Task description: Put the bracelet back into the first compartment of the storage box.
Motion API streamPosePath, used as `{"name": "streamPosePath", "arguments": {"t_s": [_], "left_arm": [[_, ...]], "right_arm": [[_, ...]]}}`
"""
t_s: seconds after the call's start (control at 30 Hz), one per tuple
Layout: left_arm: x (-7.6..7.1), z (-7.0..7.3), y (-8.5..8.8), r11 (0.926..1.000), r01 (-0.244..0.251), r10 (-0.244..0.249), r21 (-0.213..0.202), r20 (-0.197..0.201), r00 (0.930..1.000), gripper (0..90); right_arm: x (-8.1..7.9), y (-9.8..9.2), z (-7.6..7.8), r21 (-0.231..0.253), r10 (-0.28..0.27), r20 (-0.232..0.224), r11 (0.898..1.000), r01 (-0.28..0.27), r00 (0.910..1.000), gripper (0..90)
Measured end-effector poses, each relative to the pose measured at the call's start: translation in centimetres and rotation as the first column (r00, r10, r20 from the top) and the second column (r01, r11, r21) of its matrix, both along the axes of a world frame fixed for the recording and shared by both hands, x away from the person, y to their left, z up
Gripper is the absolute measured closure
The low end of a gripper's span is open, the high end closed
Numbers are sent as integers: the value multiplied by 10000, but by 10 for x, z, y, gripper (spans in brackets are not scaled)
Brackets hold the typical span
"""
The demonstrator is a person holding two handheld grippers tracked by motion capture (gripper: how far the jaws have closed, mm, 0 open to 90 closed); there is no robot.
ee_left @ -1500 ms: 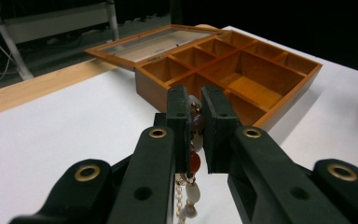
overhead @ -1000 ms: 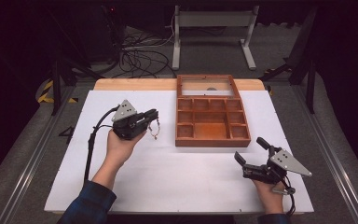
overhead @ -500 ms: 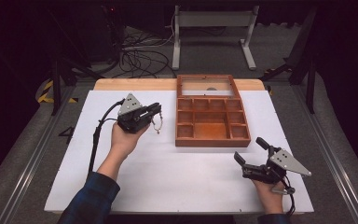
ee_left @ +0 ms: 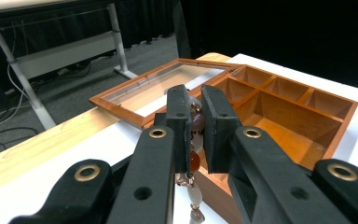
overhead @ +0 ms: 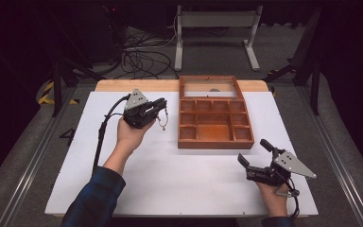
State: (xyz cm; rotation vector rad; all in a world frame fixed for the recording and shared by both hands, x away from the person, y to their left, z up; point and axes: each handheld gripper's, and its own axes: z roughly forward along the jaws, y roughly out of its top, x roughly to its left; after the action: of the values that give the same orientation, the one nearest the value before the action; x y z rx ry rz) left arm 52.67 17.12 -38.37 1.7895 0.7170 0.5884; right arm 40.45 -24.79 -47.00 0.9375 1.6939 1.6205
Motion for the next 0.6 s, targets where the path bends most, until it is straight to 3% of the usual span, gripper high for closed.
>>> {"name": "streamPosePath", "arguments": {"t_s": [0.6], "left_arm": [[19, 9, -17, 9999, 112, -112, 122, -15, 9999, 828]], "right_arm": [[1, -1, 0, 63, 22, -43, 10000, -22, 10000, 15]]}}
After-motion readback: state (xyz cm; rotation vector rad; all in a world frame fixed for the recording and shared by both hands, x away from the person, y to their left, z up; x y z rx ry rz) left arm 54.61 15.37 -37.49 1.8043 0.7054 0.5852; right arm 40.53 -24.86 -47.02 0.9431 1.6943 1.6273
